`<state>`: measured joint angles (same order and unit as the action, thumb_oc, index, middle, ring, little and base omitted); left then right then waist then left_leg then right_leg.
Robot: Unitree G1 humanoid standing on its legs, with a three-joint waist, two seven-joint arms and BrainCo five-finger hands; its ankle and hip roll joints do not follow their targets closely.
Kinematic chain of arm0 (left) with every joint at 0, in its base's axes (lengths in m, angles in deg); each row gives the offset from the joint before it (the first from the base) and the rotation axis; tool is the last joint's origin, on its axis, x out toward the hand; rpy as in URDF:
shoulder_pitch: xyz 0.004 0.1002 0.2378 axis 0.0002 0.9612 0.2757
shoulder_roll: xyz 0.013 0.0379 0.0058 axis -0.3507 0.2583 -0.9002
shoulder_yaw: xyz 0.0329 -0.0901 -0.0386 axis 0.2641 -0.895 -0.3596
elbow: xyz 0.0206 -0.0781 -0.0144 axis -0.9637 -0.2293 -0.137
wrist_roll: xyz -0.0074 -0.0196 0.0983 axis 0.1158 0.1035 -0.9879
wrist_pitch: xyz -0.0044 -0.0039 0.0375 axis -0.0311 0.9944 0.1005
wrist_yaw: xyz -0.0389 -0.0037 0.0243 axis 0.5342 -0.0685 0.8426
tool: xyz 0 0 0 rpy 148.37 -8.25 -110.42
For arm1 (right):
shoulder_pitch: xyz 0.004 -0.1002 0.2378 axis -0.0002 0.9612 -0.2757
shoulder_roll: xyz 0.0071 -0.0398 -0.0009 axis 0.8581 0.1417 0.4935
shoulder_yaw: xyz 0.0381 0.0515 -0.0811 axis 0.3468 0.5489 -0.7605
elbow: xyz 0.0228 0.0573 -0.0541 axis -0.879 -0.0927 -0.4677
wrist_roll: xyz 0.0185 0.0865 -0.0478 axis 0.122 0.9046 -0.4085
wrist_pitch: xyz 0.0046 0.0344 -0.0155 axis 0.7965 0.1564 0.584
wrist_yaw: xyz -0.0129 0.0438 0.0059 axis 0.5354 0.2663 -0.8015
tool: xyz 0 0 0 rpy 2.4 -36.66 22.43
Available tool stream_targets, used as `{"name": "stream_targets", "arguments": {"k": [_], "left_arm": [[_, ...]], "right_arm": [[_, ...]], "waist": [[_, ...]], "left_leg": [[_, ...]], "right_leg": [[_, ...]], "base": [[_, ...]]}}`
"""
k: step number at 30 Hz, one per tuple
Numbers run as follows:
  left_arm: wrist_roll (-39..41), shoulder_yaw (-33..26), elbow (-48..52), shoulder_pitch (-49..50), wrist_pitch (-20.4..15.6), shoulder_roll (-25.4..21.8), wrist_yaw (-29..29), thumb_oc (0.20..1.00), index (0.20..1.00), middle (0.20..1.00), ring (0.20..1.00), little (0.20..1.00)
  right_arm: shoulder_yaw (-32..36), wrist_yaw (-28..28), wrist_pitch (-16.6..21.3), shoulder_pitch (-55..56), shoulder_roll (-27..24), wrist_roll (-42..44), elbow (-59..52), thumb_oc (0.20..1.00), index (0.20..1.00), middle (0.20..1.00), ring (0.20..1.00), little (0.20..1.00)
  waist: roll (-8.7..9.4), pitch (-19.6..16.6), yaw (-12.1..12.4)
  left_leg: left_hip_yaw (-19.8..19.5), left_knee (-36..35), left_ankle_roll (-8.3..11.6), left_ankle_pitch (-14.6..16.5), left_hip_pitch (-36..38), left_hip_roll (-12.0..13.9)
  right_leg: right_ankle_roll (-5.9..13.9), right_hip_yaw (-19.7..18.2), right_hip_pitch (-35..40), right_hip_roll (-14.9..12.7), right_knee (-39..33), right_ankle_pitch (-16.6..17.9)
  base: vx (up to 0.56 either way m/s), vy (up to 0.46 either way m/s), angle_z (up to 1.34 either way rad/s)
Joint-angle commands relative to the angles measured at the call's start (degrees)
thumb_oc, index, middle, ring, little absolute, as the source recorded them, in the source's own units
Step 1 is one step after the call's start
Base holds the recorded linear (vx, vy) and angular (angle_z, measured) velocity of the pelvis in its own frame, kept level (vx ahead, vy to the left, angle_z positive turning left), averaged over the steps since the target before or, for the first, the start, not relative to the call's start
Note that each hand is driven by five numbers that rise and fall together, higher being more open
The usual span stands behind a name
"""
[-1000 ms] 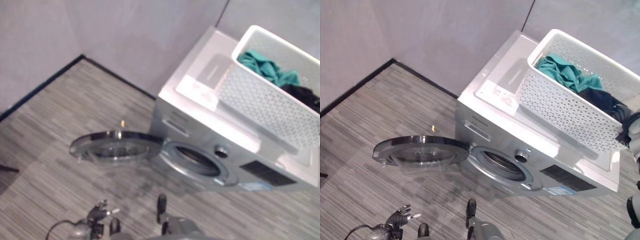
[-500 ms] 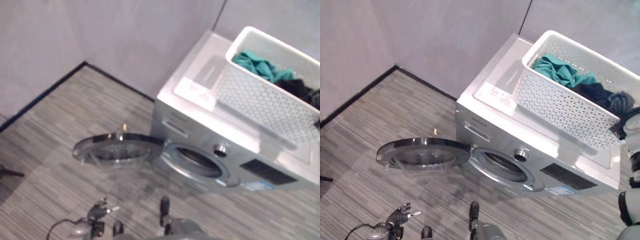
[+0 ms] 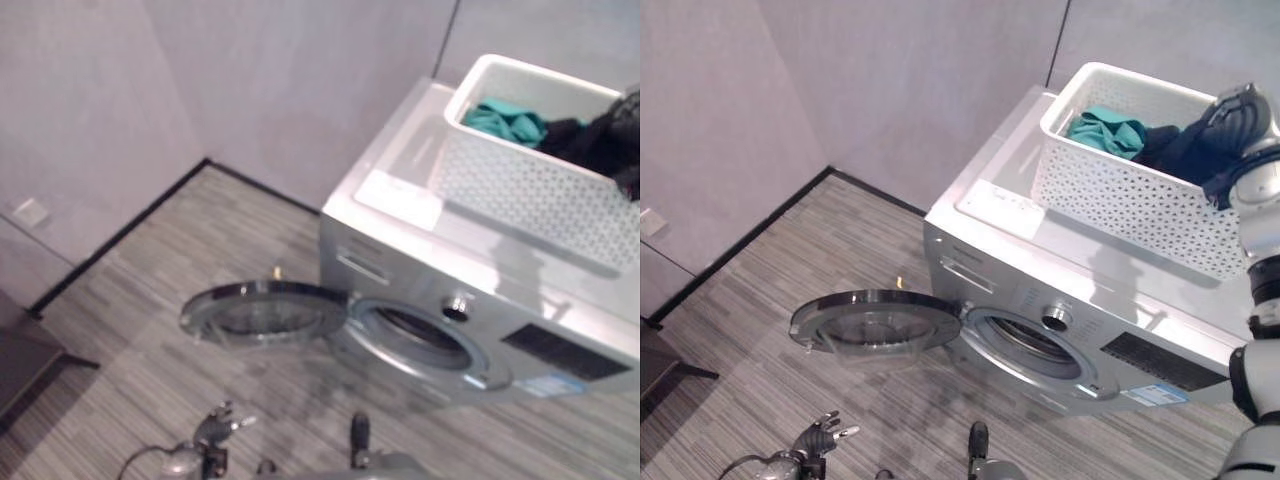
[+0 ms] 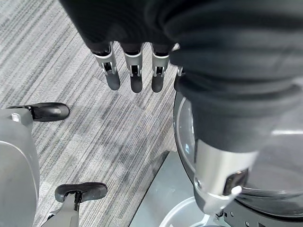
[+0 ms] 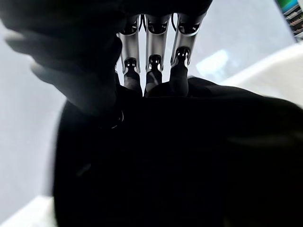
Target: Grab the laundry basket,head to the washer,open it,put in the laundry and shut it.
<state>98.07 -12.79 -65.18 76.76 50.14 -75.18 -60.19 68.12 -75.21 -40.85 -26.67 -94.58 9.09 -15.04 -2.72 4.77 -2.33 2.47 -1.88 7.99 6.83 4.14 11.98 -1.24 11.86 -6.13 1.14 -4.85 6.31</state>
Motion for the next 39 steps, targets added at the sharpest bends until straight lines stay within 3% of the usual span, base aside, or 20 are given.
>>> {"name": "stream_targets", "arguments": {"k": [1, 15, 18, 25, 34, 37, 39], "left_arm": [[-1.72, 3.31, -2.58, -2.16, -1.96, -2.33, -1.39, 1.0, 1.0, 1.0, 1.0, 1.0], [-2.81, 4.02, -2.8, -1.79, -2.7, -3.11, -2.43, 1.0, 1.0, 1.0, 1.0, 1.0], [-3.85, 4.73, 7.79, -1.92, -4.06, -7.4, -3.17, 1.0, 1.0, 1.0, 1.0, 1.0], [-4.42, 2.51, 28.01, -2.93, -5.18, -14.35, -4.09, 1.0, 1.0, 1.0, 1.0, 1.0], [-7.51, -1.73, 50.49, -5.99, -5.8, -19.24, -3.92, 1.0, 1.0, 1.0, 1.0, 1.0], [-7.78, -1.31, 59.64, -15.54, -5.4, -19.67, -3.47, 1.0, 1.0, 1.0, 1.0, 1.0], [-7.63, 1.84, 58.0, -23.48, -5.29, -18.07, -4.5, 1.0, 1.0, 1.0, 1.0, 1.0]], "right_arm": [[1.0, 4.39, 1.99, -6.21, -2.01, 0.72, 0.32, 0.2, 0.2, 0.2, 0.2, 0.2], [-0.59, 11.28, 0.92, -15.26, -1.17, -2.58, 2.21, 0.2, 0.2, 0.2, 0.2, 0.2], [-7.1, 14.05, 0.82, -26.01, -0.53, -2.38, 7.72, 0.2, 0.2, 0.2, 0.2, 0.2], [-19.86, 14.24, 0.43, -42.57, 4.13, 0.05, 18.15, 0.2, 0.2, 0.2, 0.2, 0.2], [-28.67, 12.85, 0.16, -51.66, 7.13, 2.56, 27.69, 0.2, 0.2, 0.2, 0.2, 0.2], [-30.31, 12.09, -0.38, -52.83, 10.37, 4.06, 32.38, 0.2, 0.2, 0.2, 0.2, 0.2], [-30.8, 11.93, -0.77, -53.4, 11.98, 4.22, 33.03, 0.2, 0.2, 0.2, 0.2, 0.2]], "waist": [[3.05, -3.14, 1.84], [3.63, -4.33, 2.73], [4.05, -4.71, 3.5], [4.83, -5.65, 4.3], [5.66, -6.46, 4.68], [5.69, -7.12, 4.24], [5.53, -7.31, 3.8]], "left_leg": [[-0.23, 4.34, -1.82, -11.54, 2.54, 5.35], [-0.84, 4.37, -1.86, -10.97, 2.73, 4.86], [-1.67, 4.57, -1.66, -11.66, 2.55, 4.96], [-3.23, 4.76, -1.23, -12.78, 2.07, 5.42], [-4.92, 4.66, -0.96, -13.16, 1.54, 5.71], [-5.37, 3.87, -0.82, -12.68, 1.45, 5.6], [-5.47, 3.38, -0.73, -12.53, 1.55, 5.51]], "right_leg": [[4.71, 0.75, -5.39, -5.19, 15.69, -9.06], [4.56, 1.04, -4.02, -5.11, 14.65, -8.84], [4.52, 1.27, -3.25, -5.06, 14.08, -8.97], [4.25, 1.72, -1.88, -4.86, 13.31, -10.02], [4.07, 2.68, -0.74, -4.6, 12.71, -10.65], [4.26, 3.2, -0.5, -4.66, 12.54, -10.59], [4.36, 3.26, -0.51, -4.7, 12.55, -10.55]], "base": [[0.0, 0.0, 0.0], [0.0, 0.0, 0.0], [-0.01, -0.019, 0.04], [0.0, -0.019, 0.07], [0.0, -0.023, 0.12], [-0.01, -0.007, 0.14], [-0.01, 0.001, 0.06]]}}
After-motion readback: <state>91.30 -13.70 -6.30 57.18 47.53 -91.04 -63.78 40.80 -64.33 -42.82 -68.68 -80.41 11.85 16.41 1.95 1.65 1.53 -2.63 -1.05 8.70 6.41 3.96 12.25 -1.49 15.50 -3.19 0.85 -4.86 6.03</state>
